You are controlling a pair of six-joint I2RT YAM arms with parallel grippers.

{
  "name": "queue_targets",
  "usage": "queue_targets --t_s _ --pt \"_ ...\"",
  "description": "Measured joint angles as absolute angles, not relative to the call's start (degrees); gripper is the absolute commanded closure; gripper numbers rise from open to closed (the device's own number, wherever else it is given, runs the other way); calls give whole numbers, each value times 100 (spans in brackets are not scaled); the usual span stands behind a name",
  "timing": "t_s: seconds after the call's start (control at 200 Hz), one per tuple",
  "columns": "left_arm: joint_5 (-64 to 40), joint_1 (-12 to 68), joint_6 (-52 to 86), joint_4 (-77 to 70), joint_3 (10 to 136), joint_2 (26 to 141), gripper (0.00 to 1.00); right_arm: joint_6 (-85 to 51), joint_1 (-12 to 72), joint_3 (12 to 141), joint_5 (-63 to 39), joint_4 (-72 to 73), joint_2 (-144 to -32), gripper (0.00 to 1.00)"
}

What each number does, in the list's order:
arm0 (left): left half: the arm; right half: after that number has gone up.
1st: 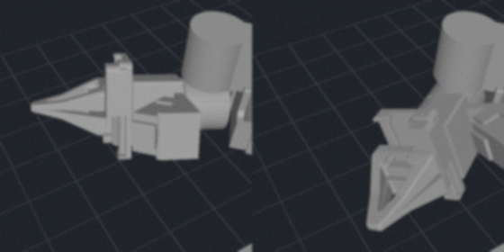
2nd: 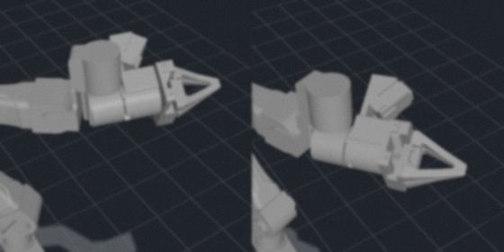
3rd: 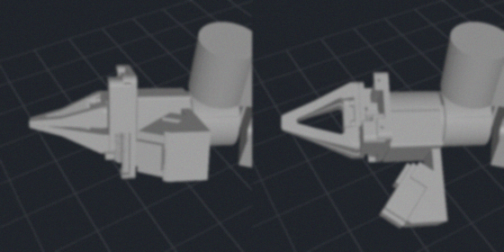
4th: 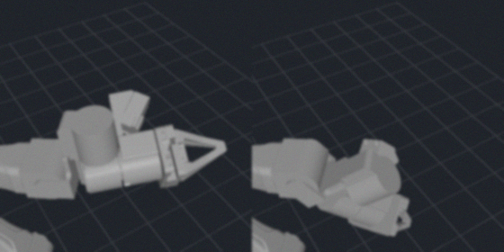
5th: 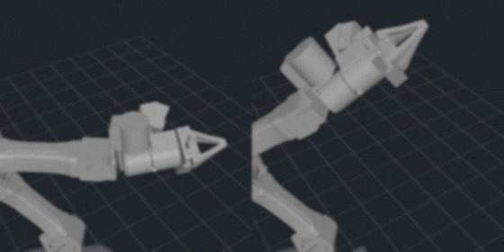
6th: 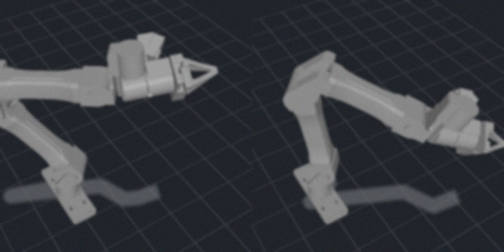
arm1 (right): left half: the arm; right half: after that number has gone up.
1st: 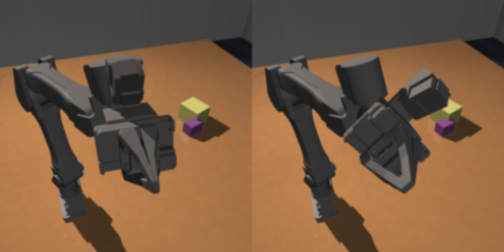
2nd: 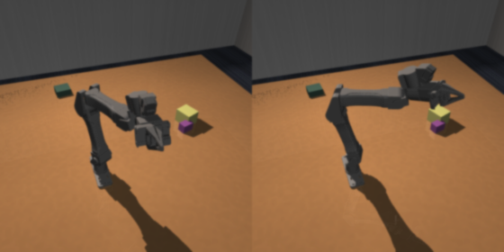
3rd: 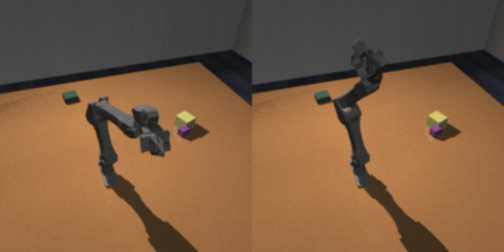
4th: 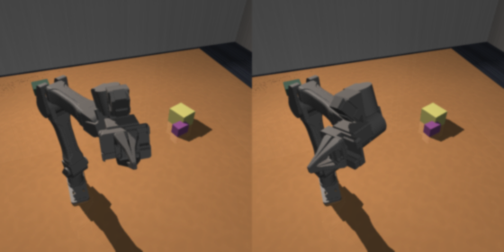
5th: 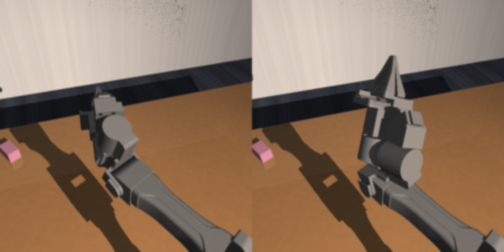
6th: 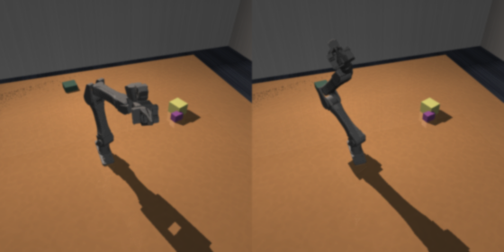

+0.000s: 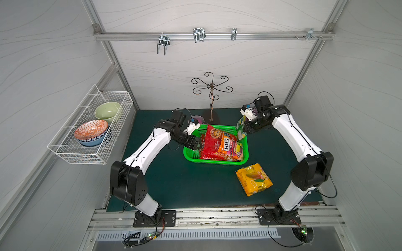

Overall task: Put the candies in the basket
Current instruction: Place the candy in the basket.

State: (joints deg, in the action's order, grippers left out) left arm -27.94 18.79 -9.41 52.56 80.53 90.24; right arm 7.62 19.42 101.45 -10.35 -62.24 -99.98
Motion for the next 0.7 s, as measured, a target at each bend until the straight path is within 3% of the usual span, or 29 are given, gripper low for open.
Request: queue_targets --t_s 0.34,0.375,0.445,0.7 --pt "-2834 1806 -932 5258 8051 9024 20 725 2801 11187 -1315 -6519 -11102 100" --pt "-2836 1778 -932 5258 8047 9024 20 657 2880 11242 -1426 -6475 -11240 90" --pt "-2853 1717 -928 5256 8029 9024 20 416 3024 11286 -1712 -6296 -11489 58" --pt "-2930 1616 -895 5253 7815 9024 20 -355 3092 10610 -2416 -5092 -11483 51"
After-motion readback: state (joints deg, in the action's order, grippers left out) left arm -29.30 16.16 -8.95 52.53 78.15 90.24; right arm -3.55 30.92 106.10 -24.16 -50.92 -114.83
